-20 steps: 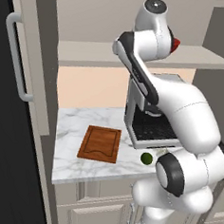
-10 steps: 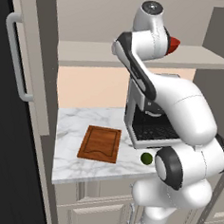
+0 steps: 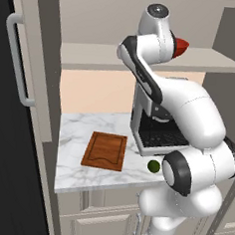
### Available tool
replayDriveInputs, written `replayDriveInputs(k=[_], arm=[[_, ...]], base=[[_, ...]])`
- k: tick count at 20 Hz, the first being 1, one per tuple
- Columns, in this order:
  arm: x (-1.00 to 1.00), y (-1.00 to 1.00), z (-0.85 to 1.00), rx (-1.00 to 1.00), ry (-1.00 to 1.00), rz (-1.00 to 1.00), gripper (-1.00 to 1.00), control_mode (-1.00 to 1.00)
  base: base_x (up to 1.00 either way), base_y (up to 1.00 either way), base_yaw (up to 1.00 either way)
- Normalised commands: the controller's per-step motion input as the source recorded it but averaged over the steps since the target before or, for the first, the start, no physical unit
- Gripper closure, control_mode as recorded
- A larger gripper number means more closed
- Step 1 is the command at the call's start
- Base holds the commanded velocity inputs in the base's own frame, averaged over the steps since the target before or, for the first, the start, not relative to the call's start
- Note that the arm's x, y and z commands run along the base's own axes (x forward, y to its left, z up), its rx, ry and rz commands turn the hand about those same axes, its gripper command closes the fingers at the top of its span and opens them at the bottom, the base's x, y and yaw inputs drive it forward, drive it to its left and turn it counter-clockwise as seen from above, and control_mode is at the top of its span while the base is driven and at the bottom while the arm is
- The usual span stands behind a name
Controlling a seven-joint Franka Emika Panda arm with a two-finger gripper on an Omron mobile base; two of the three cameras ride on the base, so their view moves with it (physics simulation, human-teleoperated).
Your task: Open the cabinet. Place the bowl and condiment on the counter. Then place the lime and garlic on the cutting board.
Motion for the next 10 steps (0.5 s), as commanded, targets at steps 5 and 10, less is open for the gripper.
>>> replayDriveInputs(k=[5, 10], arm=[[0.09, 0.0, -0.08, 0.04, -0.02, 0.0, -1.0, -1.0], [0.11, 0.0, -0.06, 0.08, -0.05, 0.0, -1.0, -1.0]], base=[[0.0, 0.0, 0.0], [0.0, 0.0, 0.0]])
